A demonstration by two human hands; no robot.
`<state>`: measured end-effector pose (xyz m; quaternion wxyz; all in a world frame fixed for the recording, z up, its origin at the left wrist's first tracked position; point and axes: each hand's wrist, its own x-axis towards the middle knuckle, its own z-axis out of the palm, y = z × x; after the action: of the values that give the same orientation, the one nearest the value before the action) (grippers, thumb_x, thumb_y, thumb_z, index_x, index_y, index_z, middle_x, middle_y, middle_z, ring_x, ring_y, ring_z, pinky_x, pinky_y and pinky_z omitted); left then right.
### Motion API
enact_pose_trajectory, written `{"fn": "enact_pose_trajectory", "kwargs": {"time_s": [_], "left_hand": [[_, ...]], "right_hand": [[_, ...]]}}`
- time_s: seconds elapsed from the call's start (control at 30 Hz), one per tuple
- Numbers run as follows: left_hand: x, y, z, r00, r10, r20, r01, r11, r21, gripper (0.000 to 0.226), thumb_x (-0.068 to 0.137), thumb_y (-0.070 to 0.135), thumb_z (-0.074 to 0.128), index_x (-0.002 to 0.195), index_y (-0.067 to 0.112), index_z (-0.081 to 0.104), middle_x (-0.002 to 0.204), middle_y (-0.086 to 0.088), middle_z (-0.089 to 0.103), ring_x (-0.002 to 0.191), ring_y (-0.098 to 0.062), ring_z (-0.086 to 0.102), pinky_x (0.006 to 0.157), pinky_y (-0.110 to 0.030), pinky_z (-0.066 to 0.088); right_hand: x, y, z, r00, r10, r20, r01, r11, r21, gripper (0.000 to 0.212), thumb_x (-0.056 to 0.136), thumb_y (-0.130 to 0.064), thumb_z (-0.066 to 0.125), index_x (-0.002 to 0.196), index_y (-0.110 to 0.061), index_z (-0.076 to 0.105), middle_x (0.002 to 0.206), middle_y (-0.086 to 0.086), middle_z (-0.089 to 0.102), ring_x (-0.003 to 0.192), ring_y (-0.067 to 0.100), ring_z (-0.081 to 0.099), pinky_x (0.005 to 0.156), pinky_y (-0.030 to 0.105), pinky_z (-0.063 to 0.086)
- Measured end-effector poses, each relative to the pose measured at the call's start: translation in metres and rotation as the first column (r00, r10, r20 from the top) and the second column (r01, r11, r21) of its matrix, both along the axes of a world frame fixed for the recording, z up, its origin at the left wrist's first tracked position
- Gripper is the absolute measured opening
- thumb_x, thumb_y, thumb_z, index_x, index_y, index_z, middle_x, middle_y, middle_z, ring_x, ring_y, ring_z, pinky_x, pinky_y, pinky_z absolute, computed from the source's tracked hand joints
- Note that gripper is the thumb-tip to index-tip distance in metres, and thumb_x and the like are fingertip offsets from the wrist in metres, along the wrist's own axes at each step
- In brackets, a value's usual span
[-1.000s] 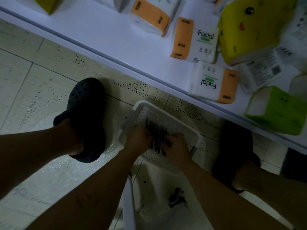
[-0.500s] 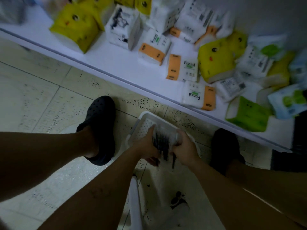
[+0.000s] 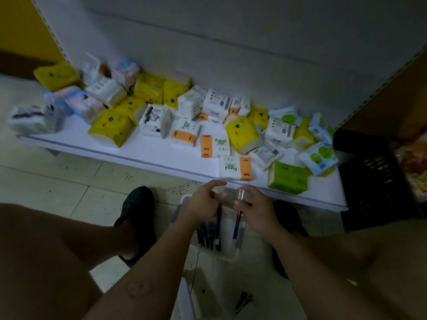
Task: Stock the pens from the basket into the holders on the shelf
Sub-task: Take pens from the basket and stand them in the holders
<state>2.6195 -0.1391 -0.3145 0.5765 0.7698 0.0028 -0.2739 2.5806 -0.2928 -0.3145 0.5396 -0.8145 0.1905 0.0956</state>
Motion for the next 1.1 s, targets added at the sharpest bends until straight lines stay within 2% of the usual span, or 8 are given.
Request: {"fn": "enact_pose_trajectory", "kwargs": {"time_s": [0.07,0.13,0.27,0.43,0.57,0.7,0.9,1.1], "left_hand": [[-0.002,-0.004,0.017,0.998,-0.003,0.07,0.005,0.999,-0.032,0.025,0.1,0.023,0.05,0.123,0.018,0.057,0.089,-0.035,0.063,0.064,-0.028,0.061,0.07,-0.053,0.057],[-0.004,-0.007,0.029,0.995,-0.015,0.098,0.023,0.997,-0.077,0.024,0.101,0.024,0.046,0.121,0.017,0.058,0.08,-0.026,0.065,0.054,-0.025,0.062,0.063,-0.043,0.059],[-0.003,-0.018,0.062,0.996,0.015,0.093,0.0,0.988,-0.155,0.026,0.102,0.021,0.044,0.122,0.015,0.06,0.075,-0.01,0.063,0.045,-0.019,0.059,0.053,-0.031,0.054],[0.003,-0.04,0.116,0.989,-0.031,0.143,0.07,0.958,-0.278,0.027,0.101,0.016,0.048,0.125,0.017,0.059,0.077,-0.011,0.061,0.06,-0.026,0.066,0.056,-0.036,0.056],[0.008,-0.056,0.158,0.98,-0.078,0.184,0.14,0.924,-0.356,0.032,0.095,0.005,0.056,0.123,0.02,0.059,0.069,-0.004,0.061,0.07,-0.029,0.072,0.058,-0.039,0.058],[0.014,-0.07,0.2,0.952,-0.081,0.296,0.193,0.908,-0.372,0.03,0.09,0.003,0.064,0.117,0.017,0.063,0.069,-0.001,0.063,0.07,-0.03,0.071,0.063,-0.044,0.06],[0.012,-0.101,0.273,0.878,-0.055,0.476,0.267,0.88,-0.392,0.027,0.086,0.004,0.069,0.104,0.024,0.065,0.076,0.0,0.059,0.057,-0.02,0.064,0.053,-0.03,0.053],[0.014,-0.132,0.347,0.719,-0.055,0.692,0.373,0.871,-0.318,0.031,0.091,0.012,0.065,0.119,0.024,0.064,0.077,-0.003,0.059,0.063,-0.011,0.062,0.056,-0.028,0.054]], "right_hand": [[-0.003,-0.005,0.017,0.998,-0.031,0.053,0.031,1.0,-0.003,0.02,0.088,0.003,0.062,0.102,-0.011,0.06,0.082,0.009,0.061,0.065,0.019,0.06,0.051,0.022,0.047],[-0.005,-0.01,0.031,0.996,-0.036,0.083,0.036,0.999,0.007,0.022,0.086,0.003,0.066,0.099,-0.014,0.062,0.077,0.004,0.059,0.06,0.017,0.063,0.048,0.021,0.048],[-0.01,-0.022,0.061,0.99,-0.045,0.137,0.044,0.999,0.012,0.028,0.084,-0.005,0.071,0.095,-0.028,0.059,0.084,0.007,0.059,0.074,0.032,0.069,0.058,0.04,0.057],[-0.01,-0.044,0.107,0.973,-0.043,0.225,0.049,0.999,-0.018,0.038,0.084,-0.008,0.072,0.114,-0.027,0.059,0.085,0.004,0.063,0.074,0.034,0.07,0.064,0.047,0.056],[-0.009,-0.056,0.151,0.928,-0.07,0.367,0.103,0.992,-0.073,0.032,0.087,-0.008,0.067,0.115,-0.022,0.061,0.08,-0.005,0.065,0.064,0.016,0.07,0.054,0.031,0.053],[-0.011,-0.067,0.202,0.872,-0.079,0.484,0.131,0.989,-0.075,0.032,0.087,-0.013,0.068,0.102,-0.041,0.06,0.084,-0.004,0.069,0.074,0.018,0.07,0.062,0.037,0.055],[-0.02,-0.093,0.278,0.771,-0.082,0.632,0.162,0.984,-0.07,0.032,0.086,-0.014,0.071,0.105,-0.037,0.059,0.078,-0.007,0.064,0.068,-0.002,0.063,0.064,0.016,0.05],[-0.031,-0.123,0.349,0.669,-0.081,0.739,0.206,0.975,-0.079,0.032,0.085,-0.011,0.072,0.107,-0.034,0.062,0.09,-0.001,0.068,0.081,0.011,0.066,0.076,0.029,0.055]]}}
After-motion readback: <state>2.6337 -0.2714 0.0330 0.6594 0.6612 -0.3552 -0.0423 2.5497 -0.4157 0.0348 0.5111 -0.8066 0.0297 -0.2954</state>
